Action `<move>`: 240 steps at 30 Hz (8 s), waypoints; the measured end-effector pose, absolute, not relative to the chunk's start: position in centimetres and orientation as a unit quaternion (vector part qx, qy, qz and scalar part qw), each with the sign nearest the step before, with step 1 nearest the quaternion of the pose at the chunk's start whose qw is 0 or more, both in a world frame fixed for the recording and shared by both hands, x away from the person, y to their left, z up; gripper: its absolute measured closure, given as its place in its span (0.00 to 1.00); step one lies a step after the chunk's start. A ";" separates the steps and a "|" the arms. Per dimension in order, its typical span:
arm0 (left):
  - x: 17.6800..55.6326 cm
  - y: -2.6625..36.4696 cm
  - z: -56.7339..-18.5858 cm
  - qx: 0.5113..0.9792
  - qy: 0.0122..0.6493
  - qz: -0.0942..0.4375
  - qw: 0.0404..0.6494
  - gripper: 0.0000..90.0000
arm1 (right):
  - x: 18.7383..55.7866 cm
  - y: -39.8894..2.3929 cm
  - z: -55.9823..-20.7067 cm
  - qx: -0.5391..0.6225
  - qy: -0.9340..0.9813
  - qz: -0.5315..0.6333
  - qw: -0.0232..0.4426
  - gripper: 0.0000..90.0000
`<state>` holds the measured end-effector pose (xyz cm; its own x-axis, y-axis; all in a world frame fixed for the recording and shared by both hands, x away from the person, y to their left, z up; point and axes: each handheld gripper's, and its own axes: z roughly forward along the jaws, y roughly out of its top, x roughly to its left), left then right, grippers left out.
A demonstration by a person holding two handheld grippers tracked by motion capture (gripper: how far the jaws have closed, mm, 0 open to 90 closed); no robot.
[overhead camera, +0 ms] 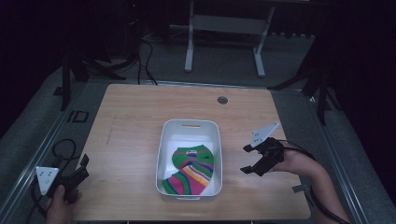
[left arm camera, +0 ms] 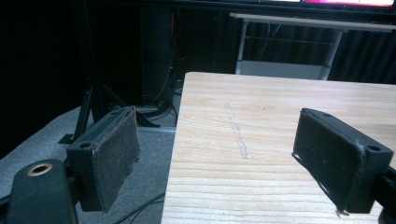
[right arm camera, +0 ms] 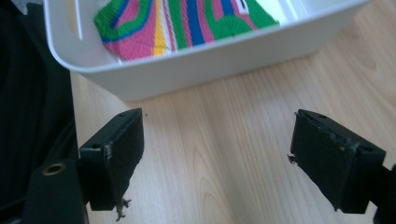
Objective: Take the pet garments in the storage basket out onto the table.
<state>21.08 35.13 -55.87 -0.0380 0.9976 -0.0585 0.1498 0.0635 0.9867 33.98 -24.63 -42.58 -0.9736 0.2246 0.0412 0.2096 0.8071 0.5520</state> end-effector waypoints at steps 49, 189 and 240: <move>21.0 35.2 -55.9 0.513 0.555 0.451 0.475 0.16 | 35.9 -8.4 -48.2 0.001 0.980 0.196 -0.033 0.33; 21.0 35.1 -55.9 0.514 0.552 0.454 0.474 0.16 | 37.3 -30.6 -52.7 0.287 0.911 0.281 0.097 0.84; 20.9 35.2 -55.9 0.512 0.552 0.454 0.477 0.16 | 29.6 -39.9 -55.0 0.546 0.648 0.409 0.339 0.15</move>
